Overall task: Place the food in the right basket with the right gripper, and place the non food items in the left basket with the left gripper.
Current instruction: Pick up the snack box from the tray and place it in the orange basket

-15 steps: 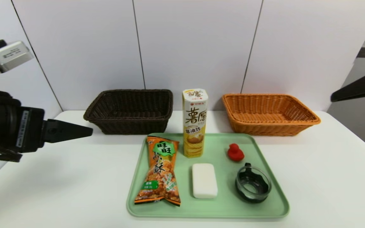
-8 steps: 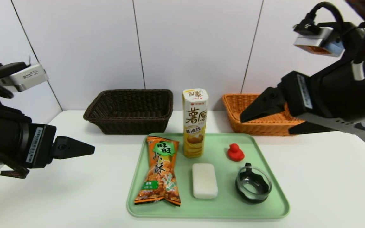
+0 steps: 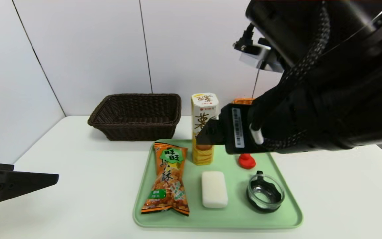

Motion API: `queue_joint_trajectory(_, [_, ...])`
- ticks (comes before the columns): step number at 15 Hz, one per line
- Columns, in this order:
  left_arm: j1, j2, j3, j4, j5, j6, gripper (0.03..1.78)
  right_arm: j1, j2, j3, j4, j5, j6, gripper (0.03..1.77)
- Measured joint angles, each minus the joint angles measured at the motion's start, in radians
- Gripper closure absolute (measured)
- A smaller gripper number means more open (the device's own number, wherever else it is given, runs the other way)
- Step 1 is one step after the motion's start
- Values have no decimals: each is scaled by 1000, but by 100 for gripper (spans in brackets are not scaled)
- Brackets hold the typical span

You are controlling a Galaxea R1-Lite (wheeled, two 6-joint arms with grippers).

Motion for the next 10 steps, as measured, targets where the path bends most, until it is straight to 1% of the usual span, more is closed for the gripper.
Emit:
queue_joint_trajectory(2, [1, -45, 29, 18, 0, 1, 12, 21, 1, 79, -115, -36, -56, 9])
queue_joint_trajectory(4, [2, -81, 65, 21, -2, 1, 12, 31, 1, 166, -262, -77, -131, 9])
queue_joint_trajectory(6, [2, -109, 99, 20, -6, 1, 12, 35, 1, 250, -375, -86, -169, 9])
queue_joint_trajectory(10, [1, -139, 143, 20, -9, 1, 12, 25, -31, 424, -425, -89, -214, 9])
